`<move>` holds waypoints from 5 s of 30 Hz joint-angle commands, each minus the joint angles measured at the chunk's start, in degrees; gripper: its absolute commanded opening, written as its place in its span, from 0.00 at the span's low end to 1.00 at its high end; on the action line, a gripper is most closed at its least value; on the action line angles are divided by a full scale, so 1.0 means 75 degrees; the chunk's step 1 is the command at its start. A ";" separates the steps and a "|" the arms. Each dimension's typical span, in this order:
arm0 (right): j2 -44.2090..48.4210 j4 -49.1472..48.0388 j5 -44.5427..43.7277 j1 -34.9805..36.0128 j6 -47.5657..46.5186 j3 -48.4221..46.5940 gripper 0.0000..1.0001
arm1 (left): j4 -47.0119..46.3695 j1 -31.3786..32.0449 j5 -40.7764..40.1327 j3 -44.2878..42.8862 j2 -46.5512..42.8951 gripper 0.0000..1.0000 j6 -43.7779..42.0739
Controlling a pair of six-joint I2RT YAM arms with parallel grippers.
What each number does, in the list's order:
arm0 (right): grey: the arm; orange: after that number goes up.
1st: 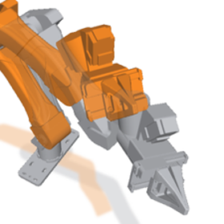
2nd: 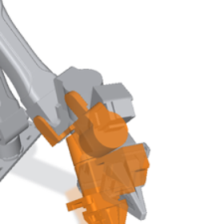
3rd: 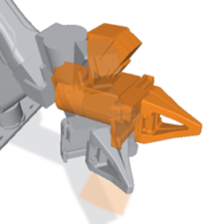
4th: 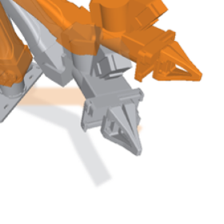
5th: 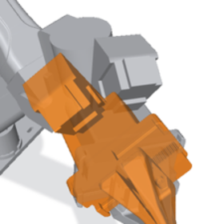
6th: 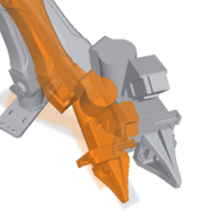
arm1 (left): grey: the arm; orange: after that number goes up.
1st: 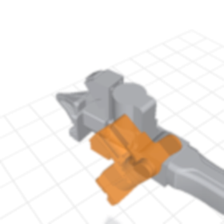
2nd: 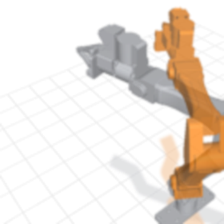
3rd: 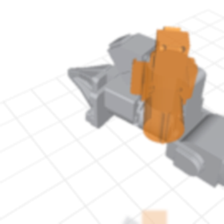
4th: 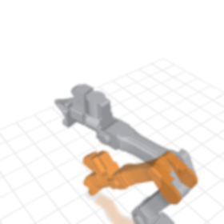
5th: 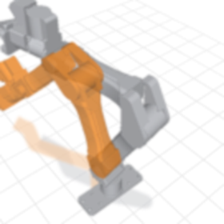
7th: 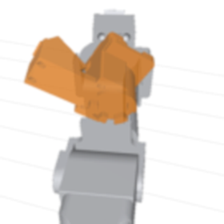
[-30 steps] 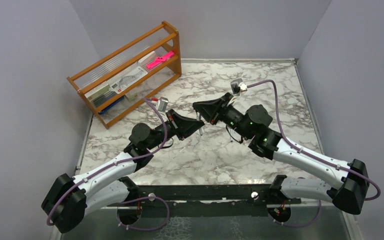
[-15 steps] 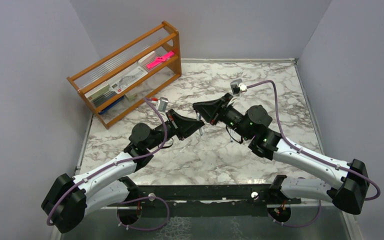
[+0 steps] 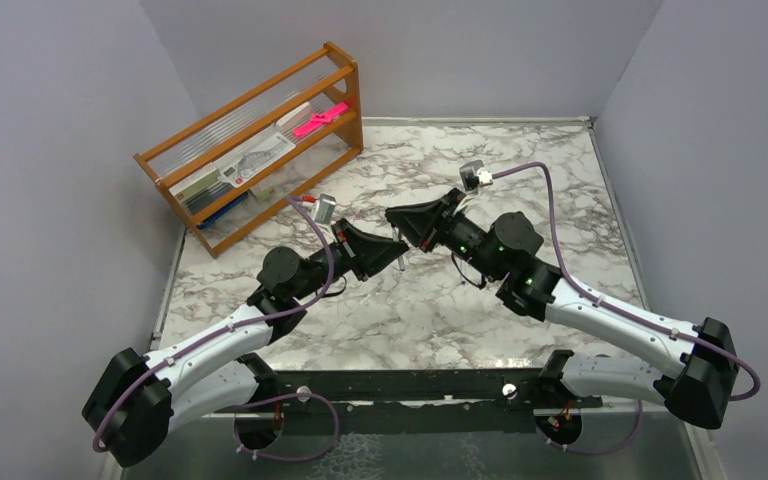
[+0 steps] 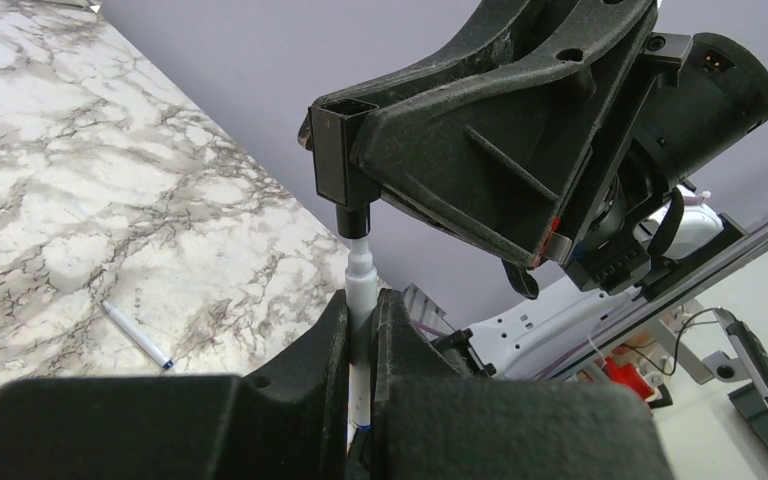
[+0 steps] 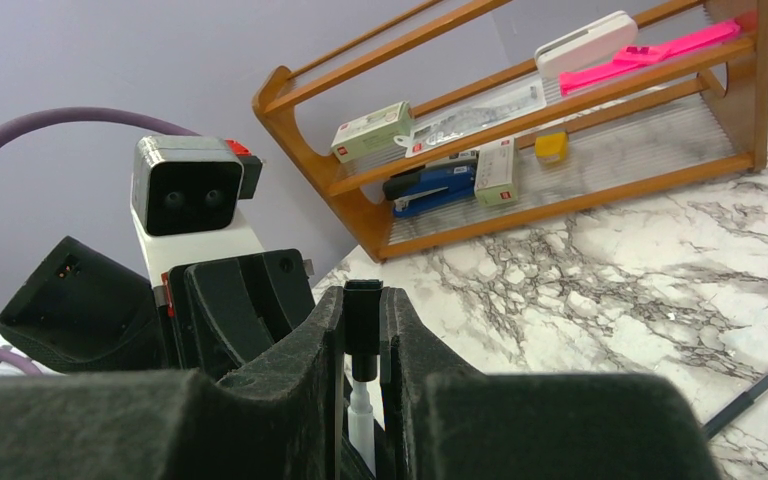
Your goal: Insert the pens into the pen caps
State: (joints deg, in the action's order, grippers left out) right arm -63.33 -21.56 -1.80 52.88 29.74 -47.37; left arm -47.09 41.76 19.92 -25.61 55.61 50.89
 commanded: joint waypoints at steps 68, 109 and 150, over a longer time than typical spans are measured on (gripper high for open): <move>0.0343 -0.0812 0.0319 0.0039 0.0792 0.1500 0.01 | -0.0237 0.0037 -0.0931 -0.0257 -0.0001 0.00 -0.0103; 0.0483 -0.0474 0.0999 0.0145 0.1102 0.2597 0.01 | 0.0327 -0.1068 -0.0594 -0.2135 0.0301 0.00 -0.0775; 0.1049 -0.0048 0.0281 0.0438 0.0546 0.1193 0.49 | 0.1652 -0.1381 0.1797 -0.1431 0.0718 0.00 -0.1895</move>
State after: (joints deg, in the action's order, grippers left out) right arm -57.87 -28.23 -4.56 55.09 35.03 -38.20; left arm -32.53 32.21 38.20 -39.29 61.76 40.07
